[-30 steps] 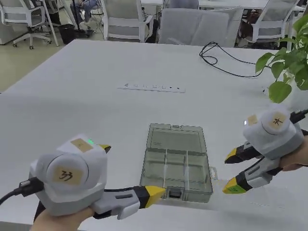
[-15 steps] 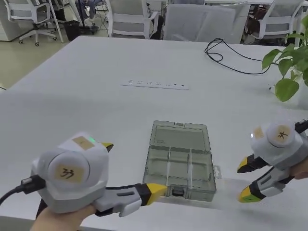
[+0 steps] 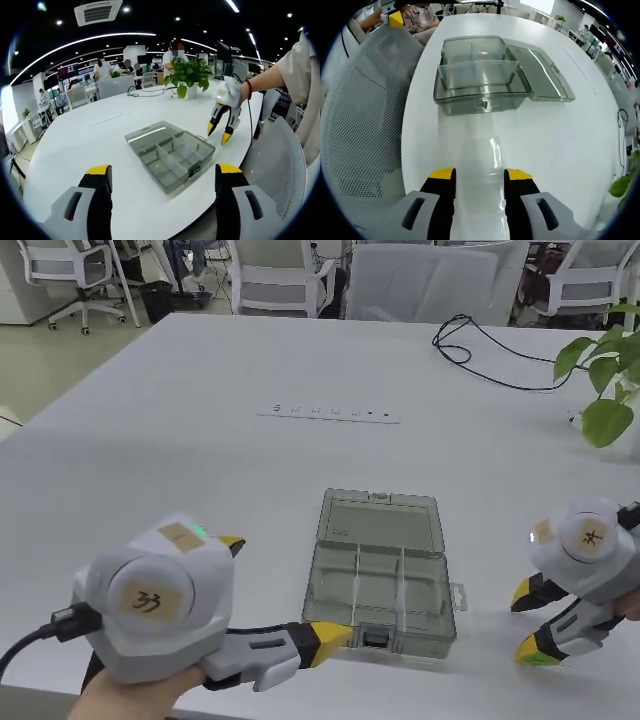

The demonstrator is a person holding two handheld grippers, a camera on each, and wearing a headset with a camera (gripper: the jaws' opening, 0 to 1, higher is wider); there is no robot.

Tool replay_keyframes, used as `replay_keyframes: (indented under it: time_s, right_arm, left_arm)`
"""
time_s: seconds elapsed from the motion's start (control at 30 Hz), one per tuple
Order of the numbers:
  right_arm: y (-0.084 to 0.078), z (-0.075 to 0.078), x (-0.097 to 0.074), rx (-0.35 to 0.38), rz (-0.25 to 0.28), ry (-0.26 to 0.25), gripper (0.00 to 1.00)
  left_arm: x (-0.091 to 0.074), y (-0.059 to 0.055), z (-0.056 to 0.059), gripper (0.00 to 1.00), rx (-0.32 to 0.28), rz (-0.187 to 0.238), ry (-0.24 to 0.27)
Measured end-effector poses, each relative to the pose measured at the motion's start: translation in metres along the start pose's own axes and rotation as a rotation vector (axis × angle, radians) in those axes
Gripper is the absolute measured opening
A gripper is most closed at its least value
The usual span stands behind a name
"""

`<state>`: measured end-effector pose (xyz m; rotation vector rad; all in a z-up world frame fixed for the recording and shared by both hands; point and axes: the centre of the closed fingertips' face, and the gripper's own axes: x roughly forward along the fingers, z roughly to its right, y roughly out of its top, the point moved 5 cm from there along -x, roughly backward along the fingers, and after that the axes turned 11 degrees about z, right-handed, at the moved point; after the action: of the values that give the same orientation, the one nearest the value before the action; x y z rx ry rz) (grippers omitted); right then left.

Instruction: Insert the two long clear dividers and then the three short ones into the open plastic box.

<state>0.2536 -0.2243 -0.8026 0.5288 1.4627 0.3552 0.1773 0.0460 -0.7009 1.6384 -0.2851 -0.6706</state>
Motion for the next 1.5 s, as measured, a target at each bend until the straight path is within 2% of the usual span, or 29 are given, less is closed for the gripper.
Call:
replay_keyframes:
  time_s: [0.43,0.77,1.03,1.2,1.33,1.5]
  right_arm:
    - [-0.001,0.001,0.002,-0.004,0.011,0.015,0.37]
    - [-0.002,0.002,0.002,-0.009,0.021,0.014,0.33]
    - [-0.002,0.0,0.001,-0.007,0.042,-0.016,0.32]
    - [0.004,-0.003,-0.002,-0.014,0.069,-0.044,0.32]
    - [0.009,-0.003,-0.01,-0.031,0.074,-0.078,0.32]
    - [0.019,-0.003,-0.025,-0.066,0.087,-0.132,0.32]
  left_arm:
    - [0.001,0.0,0.005,0.83,-0.001,-0.008,-0.014]
    - [-0.001,0.003,0.004,0.82,0.0,-0.005,-0.012]
    - [-0.003,0.008,0.003,0.8,-0.012,0.013,-0.002]
    - [-0.004,0.01,0.005,0.79,-0.019,0.024,-0.003]
    - [-0.005,0.012,0.007,0.77,-0.032,0.035,-0.008]
    - [-0.004,0.015,0.01,0.74,-0.088,0.064,-0.021]
